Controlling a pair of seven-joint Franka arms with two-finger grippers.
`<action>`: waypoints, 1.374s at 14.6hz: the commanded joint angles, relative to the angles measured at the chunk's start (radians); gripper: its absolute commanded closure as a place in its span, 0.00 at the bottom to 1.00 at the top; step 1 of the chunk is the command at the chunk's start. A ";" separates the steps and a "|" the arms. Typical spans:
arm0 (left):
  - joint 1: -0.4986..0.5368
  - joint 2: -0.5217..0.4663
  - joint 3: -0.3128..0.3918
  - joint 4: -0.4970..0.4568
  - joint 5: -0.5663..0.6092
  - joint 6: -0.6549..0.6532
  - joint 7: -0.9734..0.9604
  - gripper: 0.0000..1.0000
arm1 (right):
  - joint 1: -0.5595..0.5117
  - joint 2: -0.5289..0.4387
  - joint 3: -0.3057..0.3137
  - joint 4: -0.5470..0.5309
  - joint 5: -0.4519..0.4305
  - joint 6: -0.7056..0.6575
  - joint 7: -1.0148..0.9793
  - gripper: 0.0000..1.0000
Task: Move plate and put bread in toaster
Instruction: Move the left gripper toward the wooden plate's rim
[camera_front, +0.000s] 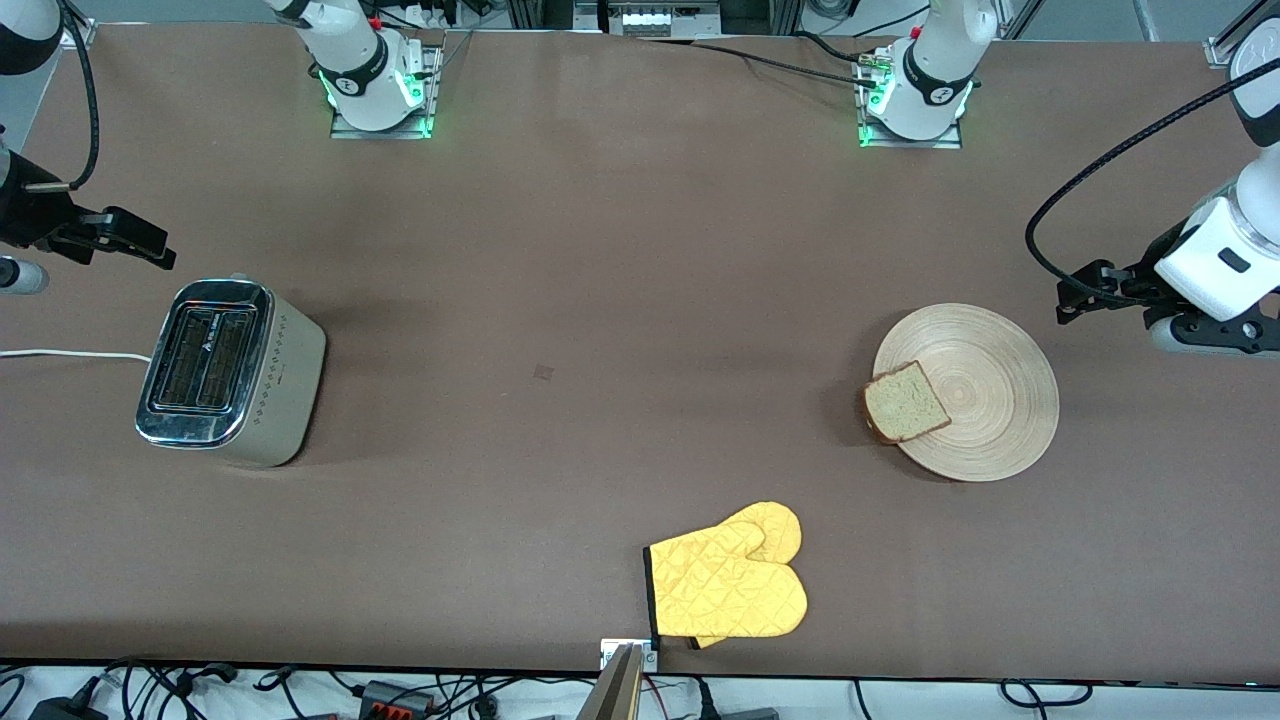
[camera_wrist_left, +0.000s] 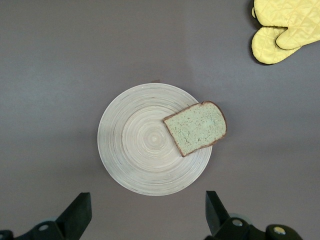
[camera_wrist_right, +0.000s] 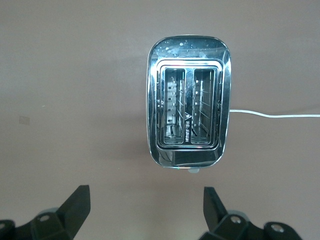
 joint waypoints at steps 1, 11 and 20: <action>0.001 -0.014 0.002 -0.007 -0.003 -0.004 0.007 0.00 | -0.012 -0.013 0.014 -0.004 -0.002 0.000 -0.011 0.00; -0.001 -0.013 0.001 -0.007 0.034 -0.003 -0.001 0.00 | -0.012 -0.011 0.015 -0.001 -0.003 -0.007 -0.011 0.00; 0.040 0.105 0.002 0.036 0.020 -0.174 0.011 0.00 | -0.012 -0.013 0.014 0.000 -0.003 -0.007 -0.009 0.00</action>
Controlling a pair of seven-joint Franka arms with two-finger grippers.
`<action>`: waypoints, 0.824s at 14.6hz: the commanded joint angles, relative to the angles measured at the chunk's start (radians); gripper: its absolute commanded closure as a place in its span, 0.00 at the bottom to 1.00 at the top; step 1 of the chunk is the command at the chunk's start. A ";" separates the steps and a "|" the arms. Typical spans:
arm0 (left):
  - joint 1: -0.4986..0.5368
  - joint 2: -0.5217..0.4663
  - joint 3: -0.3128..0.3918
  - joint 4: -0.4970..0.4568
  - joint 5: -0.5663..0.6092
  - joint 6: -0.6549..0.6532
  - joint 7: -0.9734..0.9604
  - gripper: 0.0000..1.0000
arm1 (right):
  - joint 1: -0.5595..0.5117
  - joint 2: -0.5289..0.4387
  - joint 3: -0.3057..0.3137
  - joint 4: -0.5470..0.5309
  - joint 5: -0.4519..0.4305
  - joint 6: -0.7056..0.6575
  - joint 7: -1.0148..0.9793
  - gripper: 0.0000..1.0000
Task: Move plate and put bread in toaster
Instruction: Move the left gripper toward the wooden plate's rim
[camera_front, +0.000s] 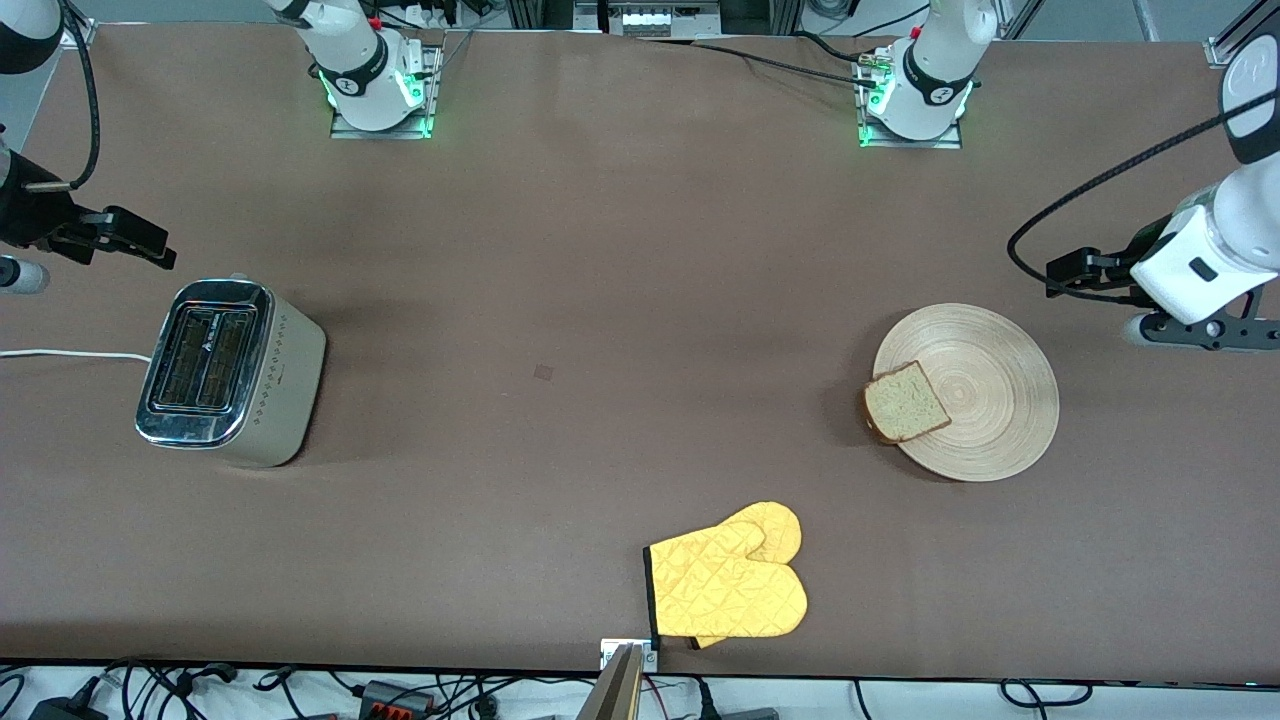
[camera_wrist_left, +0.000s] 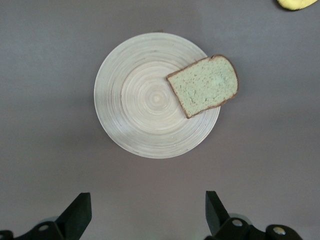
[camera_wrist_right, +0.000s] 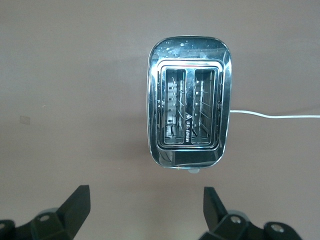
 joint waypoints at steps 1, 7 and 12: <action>0.067 0.099 -0.001 0.059 0.004 -0.018 0.037 0.00 | -0.012 -0.012 0.012 0.001 -0.003 -0.007 -0.008 0.00; 0.264 0.328 -0.002 0.150 -0.210 0.036 0.071 0.00 | -0.012 -0.009 0.014 0.004 0.001 -0.002 -0.006 0.00; 0.425 0.486 -0.013 0.135 -0.431 0.096 0.333 0.00 | -0.011 -0.002 0.014 0.004 0.001 -0.002 -0.006 0.00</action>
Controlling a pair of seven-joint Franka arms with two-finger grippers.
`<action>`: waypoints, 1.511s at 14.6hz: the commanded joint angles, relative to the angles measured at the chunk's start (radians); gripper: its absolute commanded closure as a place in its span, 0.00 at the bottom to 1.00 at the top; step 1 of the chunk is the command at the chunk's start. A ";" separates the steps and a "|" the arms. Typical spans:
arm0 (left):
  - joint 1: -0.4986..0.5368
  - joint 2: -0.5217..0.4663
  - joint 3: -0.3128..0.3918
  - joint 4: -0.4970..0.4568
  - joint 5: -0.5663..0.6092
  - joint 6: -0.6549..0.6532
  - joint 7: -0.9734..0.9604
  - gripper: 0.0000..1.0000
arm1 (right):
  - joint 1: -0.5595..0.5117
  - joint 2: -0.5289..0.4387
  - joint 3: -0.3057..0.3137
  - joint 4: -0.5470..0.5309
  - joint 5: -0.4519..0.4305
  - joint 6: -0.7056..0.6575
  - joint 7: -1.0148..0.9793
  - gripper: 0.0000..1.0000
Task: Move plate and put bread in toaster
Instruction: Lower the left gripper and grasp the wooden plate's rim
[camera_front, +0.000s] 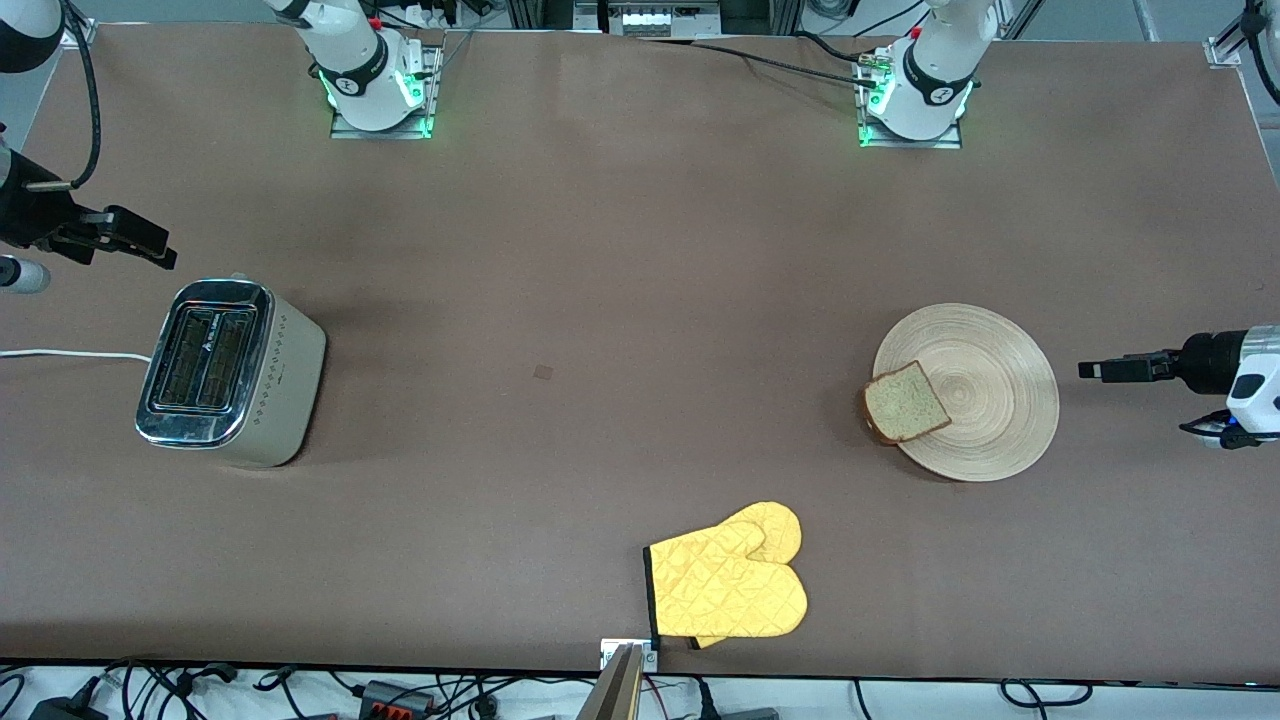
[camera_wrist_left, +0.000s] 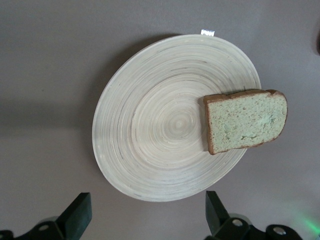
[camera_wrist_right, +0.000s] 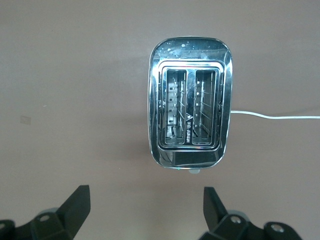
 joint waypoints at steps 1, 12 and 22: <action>0.082 0.101 -0.017 0.034 -0.141 0.000 0.171 0.00 | -0.011 -0.002 0.011 0.002 0.001 -0.004 -0.006 0.00; 0.196 0.282 -0.017 0.036 -0.344 0.005 0.494 0.00 | 0.001 -0.004 0.014 0.031 -0.003 -0.005 -0.008 0.00; 0.198 0.334 -0.015 0.016 -0.384 -0.084 0.707 0.69 | 0.001 -0.002 0.012 0.031 -0.005 0.001 -0.003 0.00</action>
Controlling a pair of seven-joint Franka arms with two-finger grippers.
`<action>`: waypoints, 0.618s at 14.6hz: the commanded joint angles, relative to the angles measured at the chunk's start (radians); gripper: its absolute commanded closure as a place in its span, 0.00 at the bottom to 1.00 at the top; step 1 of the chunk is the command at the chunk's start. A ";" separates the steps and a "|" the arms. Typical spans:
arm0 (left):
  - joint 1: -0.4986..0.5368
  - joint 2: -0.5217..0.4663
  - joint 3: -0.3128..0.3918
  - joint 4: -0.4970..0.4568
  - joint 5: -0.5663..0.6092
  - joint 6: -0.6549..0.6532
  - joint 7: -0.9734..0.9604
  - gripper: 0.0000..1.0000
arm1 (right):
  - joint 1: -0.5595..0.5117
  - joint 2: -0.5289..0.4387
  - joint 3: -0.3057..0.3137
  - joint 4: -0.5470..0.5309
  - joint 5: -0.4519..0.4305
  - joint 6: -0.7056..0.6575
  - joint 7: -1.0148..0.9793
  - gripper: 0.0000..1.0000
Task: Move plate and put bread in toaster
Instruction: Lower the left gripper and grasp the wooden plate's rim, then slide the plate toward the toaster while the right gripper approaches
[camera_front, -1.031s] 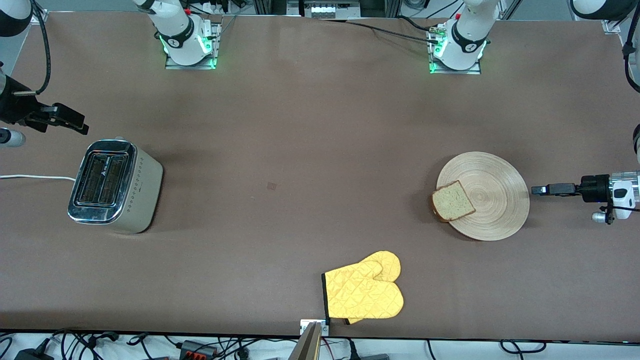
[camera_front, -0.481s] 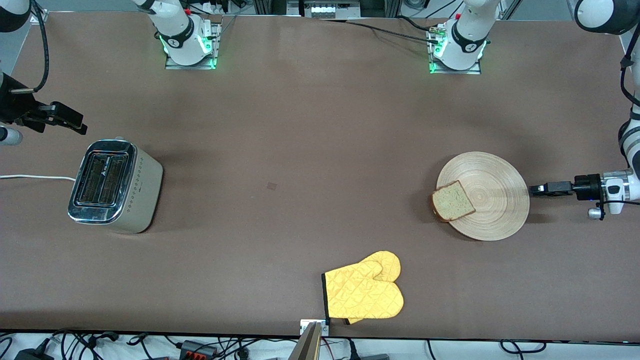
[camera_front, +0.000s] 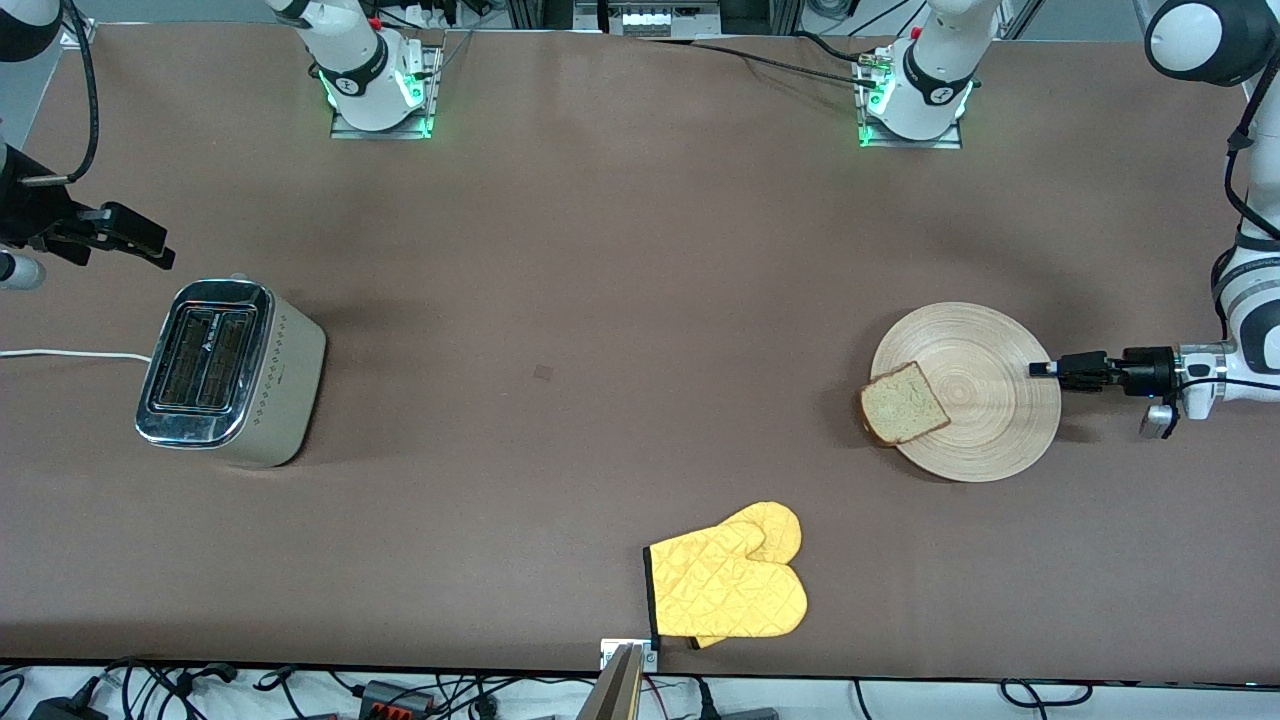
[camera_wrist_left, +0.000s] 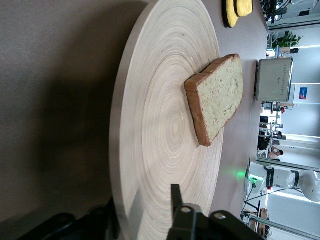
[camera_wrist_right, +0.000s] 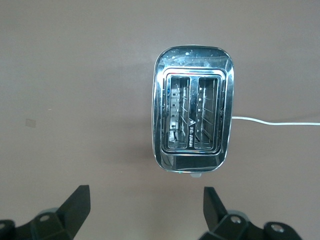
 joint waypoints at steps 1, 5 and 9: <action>0.005 0.016 -0.005 0.009 -0.023 -0.022 0.018 0.70 | -0.001 0.000 0.004 0.009 -0.005 0.001 -0.001 0.00; 0.004 0.015 -0.006 0.012 -0.020 -0.032 -0.090 0.92 | -0.005 0.009 0.003 0.009 -0.003 0.009 0.003 0.00; 0.002 0.007 -0.040 0.023 -0.018 -0.035 -0.076 0.96 | -0.009 0.009 0.001 0.009 -0.008 0.005 0.000 0.00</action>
